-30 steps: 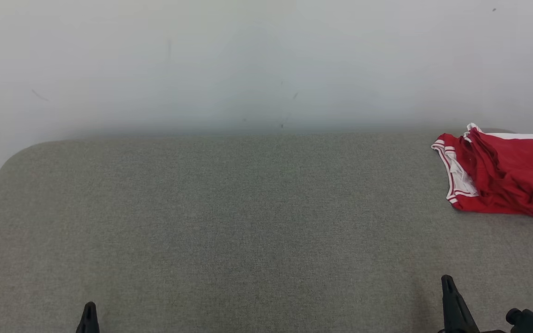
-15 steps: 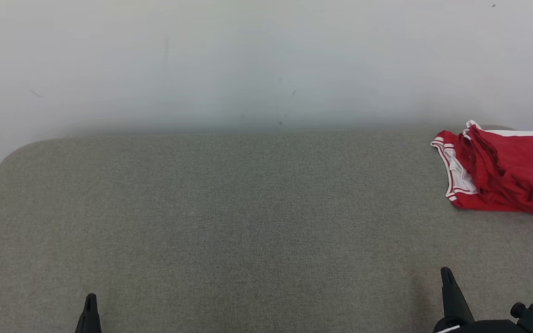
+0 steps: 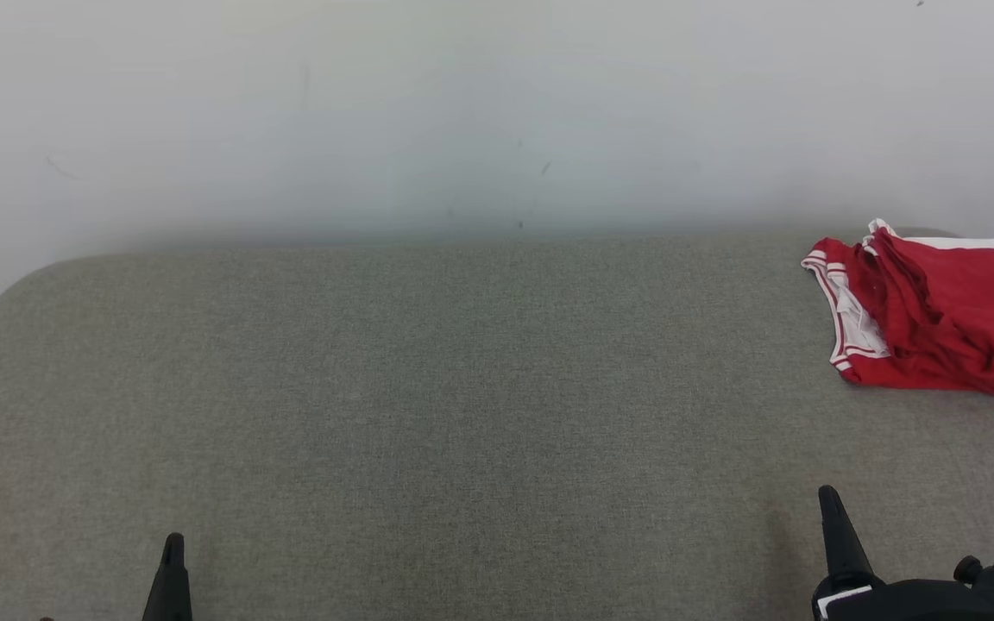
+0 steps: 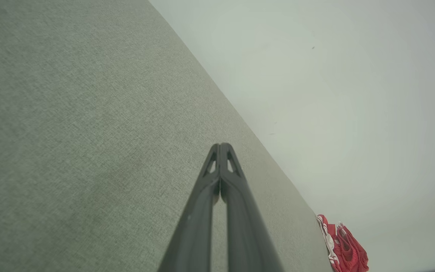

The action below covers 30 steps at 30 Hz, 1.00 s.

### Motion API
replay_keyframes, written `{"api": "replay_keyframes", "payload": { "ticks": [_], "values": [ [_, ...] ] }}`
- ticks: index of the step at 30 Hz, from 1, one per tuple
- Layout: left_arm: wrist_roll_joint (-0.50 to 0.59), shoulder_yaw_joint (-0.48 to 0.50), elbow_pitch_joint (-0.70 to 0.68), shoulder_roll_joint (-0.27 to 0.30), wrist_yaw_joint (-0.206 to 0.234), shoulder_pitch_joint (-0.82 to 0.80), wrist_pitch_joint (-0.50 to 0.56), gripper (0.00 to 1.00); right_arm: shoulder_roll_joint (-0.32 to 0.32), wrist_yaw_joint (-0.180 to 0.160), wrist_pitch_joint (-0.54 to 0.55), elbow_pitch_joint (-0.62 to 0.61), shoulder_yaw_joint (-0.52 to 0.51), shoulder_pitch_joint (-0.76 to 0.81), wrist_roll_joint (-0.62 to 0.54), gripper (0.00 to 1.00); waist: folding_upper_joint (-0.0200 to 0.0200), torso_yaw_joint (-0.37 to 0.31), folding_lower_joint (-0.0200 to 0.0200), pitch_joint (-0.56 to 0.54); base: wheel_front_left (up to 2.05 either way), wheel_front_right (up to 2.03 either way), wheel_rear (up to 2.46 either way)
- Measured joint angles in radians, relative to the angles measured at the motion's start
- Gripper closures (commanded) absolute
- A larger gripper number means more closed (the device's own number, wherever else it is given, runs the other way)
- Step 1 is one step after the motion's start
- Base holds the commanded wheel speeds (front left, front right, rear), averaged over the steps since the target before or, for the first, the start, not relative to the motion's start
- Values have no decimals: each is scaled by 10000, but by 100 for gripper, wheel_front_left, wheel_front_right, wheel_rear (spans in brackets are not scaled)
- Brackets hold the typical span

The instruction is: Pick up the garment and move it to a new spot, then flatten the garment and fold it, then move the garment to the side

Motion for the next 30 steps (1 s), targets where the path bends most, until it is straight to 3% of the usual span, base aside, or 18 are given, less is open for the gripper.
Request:
{"api": "replay_keyframes", "payload": {
  "ticks": [30],
  "values": [
    [-3129, 86, 105, -100, -88, -567, 746, 100, 82, -2, 757, 138, -107, -567, 3020, 100, 0, -83, 0, 171, 0, 0, 0]
  ]
}}
